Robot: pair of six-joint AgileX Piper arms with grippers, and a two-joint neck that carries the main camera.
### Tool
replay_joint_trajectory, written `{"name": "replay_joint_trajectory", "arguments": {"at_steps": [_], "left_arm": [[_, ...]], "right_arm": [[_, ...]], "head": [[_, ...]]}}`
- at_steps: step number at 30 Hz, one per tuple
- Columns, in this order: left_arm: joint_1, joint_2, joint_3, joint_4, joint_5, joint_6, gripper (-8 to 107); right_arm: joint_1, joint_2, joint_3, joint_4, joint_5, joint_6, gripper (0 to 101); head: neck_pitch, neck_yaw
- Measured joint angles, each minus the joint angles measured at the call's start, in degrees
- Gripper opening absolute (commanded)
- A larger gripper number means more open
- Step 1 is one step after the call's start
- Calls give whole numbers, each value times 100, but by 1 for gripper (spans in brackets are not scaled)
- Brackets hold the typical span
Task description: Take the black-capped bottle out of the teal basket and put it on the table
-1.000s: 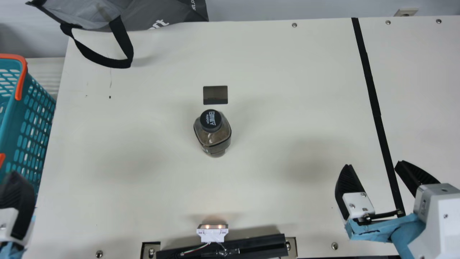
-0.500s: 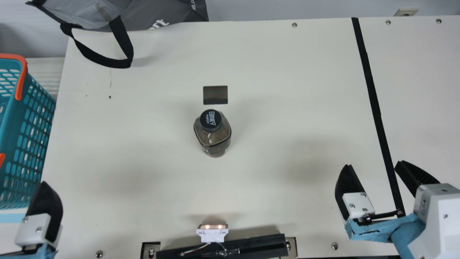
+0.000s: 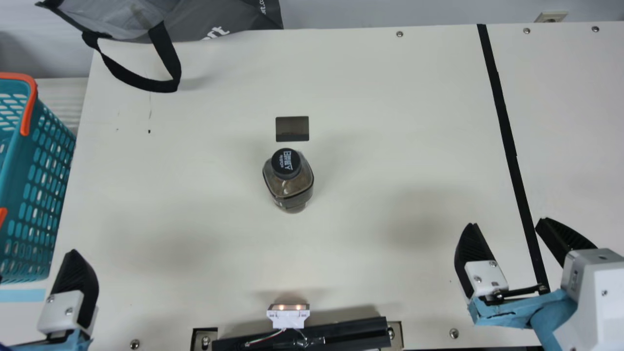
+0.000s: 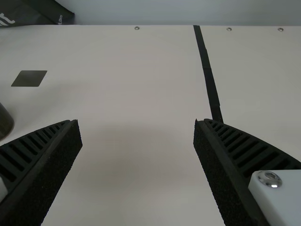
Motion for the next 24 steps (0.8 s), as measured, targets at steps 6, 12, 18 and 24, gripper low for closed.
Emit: {"name": "replay_joint_trajectory", "arguments": {"at_steps": [6,12,18,24], "left_arm": [[0,0,0,0,0,0,107],[0,0,0,0,0,0,107],[0,0,0,0,0,0,107],[0,0,0,0,0,0,107]], "right_arm": [[0,0,0,0,0,0,91],[0,0,0,0,0,0,91],[0,0,0,0,0,0,91],[0,0,0,6,-6,0,91]], "head": [[0,0],[0,0],[0,0],[29,0]]}}
